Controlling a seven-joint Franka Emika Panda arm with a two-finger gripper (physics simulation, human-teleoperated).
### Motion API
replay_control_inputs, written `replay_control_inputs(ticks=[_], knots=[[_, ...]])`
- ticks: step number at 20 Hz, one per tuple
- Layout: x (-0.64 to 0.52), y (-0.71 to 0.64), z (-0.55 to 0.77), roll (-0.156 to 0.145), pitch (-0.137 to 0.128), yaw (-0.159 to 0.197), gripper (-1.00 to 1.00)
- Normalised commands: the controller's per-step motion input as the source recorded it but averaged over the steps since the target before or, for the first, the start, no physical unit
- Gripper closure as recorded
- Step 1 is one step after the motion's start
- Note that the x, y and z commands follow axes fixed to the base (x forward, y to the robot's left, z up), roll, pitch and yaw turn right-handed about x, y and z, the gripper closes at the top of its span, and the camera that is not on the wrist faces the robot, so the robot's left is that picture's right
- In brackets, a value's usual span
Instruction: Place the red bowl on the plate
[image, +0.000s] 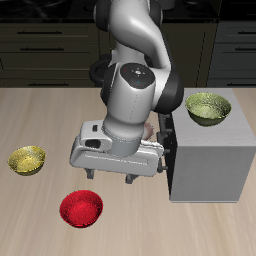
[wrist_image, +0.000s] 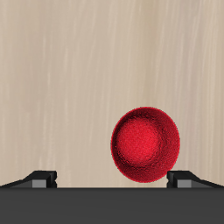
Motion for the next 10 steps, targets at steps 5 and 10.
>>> replay_control_inputs(ticks=[5,10], knots=[[0.0,-0.05,-0.23,-0.001,0.017,0.015,-1.0],[0.02,-0.07,-0.18,-0.004,0.023,-0.01,-1.0]])
